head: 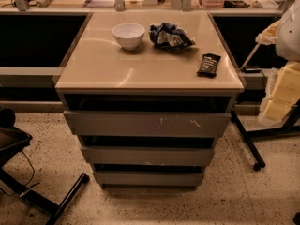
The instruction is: Open bottom drawer
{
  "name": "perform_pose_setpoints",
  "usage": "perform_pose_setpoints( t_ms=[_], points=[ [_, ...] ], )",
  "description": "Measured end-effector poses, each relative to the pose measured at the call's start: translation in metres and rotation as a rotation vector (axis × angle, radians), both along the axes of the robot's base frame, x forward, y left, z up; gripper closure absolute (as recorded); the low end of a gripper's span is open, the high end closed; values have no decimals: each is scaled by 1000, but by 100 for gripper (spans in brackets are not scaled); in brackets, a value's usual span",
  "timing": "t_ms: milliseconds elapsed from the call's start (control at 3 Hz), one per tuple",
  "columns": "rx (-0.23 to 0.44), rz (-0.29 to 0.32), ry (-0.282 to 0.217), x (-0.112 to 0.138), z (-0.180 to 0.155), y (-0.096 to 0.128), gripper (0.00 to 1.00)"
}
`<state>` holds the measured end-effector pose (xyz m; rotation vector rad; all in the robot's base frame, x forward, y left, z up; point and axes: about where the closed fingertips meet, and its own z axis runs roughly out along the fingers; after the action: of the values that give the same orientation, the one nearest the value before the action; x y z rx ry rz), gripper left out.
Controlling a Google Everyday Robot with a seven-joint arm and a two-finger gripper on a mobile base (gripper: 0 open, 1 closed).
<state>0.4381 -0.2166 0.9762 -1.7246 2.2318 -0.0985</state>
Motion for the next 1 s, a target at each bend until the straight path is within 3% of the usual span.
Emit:
perform_pose_setpoints(
  t_ms=[667,1000],
  points=[
    [-1,21,-14,-1,0,3,0],
    [-1,98,-43,-12,-18,7,0]
  ],
)
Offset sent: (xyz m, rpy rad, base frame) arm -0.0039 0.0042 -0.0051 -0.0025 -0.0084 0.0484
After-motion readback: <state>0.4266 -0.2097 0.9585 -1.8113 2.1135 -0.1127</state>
